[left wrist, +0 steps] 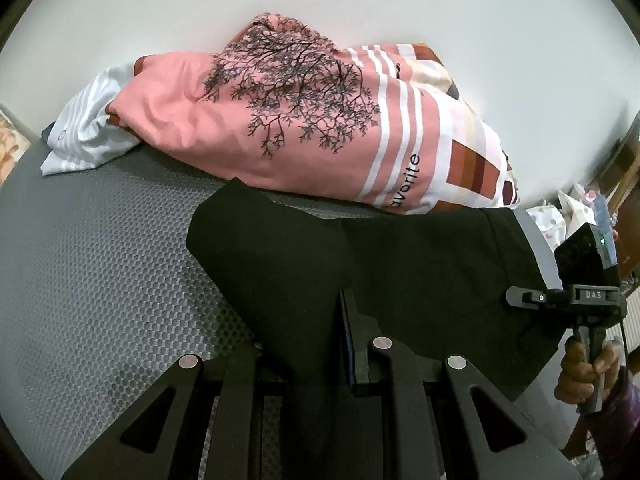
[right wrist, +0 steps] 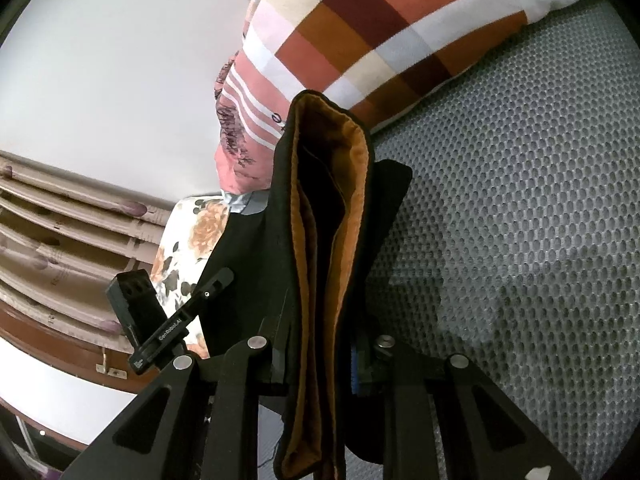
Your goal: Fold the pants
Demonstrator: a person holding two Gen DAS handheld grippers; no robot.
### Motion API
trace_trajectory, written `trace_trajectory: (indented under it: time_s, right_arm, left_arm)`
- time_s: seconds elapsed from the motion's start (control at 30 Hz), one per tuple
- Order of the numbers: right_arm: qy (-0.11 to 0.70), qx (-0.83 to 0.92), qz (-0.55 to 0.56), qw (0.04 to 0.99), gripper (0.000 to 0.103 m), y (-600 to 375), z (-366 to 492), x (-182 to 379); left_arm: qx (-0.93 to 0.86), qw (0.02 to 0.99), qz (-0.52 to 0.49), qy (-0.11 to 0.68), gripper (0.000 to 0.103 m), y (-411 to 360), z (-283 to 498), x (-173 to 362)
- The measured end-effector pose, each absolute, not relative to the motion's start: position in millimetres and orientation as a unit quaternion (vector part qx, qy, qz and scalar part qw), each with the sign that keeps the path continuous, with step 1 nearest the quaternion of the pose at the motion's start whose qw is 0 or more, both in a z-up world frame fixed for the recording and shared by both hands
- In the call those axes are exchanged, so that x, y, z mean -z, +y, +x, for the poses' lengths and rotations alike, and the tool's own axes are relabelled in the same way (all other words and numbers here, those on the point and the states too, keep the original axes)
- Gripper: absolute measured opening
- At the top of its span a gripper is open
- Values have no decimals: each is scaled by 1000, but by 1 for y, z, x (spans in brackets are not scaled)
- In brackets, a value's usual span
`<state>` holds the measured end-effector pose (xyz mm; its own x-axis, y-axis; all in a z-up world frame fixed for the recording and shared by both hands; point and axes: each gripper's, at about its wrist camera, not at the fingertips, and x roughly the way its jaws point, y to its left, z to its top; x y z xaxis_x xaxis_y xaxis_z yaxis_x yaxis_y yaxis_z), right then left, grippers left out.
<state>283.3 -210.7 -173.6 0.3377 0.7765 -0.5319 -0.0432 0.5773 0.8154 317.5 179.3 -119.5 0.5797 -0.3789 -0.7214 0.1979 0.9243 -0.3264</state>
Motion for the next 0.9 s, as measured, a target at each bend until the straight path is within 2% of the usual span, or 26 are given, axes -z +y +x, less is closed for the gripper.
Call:
trace_trajectory:
  time_s: [0.6,0.9]
  right_arm:
    - [493,-280,366,738,19,-196,309,169]
    - [496,-275,369,737,19,-192,319,177]
  left_arm:
    - [147,893,-109,412,17,190,345,114]
    - [135,892,-103,420,17,197,352,132]
